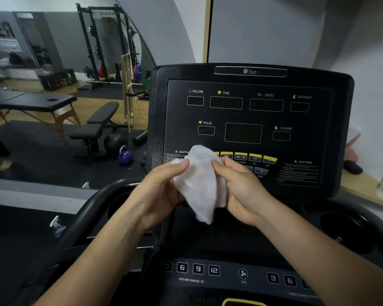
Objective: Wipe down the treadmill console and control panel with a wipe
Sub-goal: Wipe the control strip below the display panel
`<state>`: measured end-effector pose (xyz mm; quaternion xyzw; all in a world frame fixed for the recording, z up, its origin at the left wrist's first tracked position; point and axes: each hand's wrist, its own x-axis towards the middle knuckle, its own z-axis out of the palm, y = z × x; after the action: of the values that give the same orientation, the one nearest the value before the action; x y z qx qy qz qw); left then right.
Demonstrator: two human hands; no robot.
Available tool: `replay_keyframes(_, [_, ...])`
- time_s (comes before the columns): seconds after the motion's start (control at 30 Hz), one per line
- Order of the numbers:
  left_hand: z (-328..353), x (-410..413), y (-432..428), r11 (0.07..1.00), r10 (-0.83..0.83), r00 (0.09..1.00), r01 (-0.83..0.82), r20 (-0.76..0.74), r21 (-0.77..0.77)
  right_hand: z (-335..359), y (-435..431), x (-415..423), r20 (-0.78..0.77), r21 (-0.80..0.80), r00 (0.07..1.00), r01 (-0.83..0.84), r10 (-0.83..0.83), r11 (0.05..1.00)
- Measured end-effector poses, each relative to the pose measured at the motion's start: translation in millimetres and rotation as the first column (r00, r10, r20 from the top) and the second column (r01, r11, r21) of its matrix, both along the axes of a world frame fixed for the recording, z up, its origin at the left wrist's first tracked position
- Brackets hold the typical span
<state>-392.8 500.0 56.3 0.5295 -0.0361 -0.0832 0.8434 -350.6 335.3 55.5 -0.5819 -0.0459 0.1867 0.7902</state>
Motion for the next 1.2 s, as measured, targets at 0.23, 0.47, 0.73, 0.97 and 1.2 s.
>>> replay_keyframes(0.23, [-4.2,3.2,0.9,0.943,0.271,0.953,-0.292,0.138,0.158,-11.5,-6.8,2.4,0.429,-0.495,0.896,0.343,-0.119,0.798])
replay_keyframes(0.47, [0.9,0.2,2.5,0.894,0.329,0.898,-0.397,0.293,0.21,-20.3,-6.7,-16.5,0.61,-0.592,0.751,0.22,0.253,0.775])
replay_keyframes(0.73, [8.3,-11.0,23.8,0.42,0.259,0.737,-0.668,0.624,0.615,10.8,-30.4,-20.6,0.569,-0.413,0.808,0.123,0.15,0.902])
replay_keyframes(0.97, [-56.3,-4.9,24.5,0.084,0.118,0.876,-0.478,0.467,0.875,-53.3,-37.0,-22.4,0.295,-0.839,0.909,0.098,0.295,0.536])
replay_keyframes(1.2, [-97.8,-54.7,-10.7,-0.18,-0.338,0.891,-0.378,0.304,0.908,-84.4,-34.5,-57.2,0.294,-0.955,0.683,0.182,0.669,0.234])
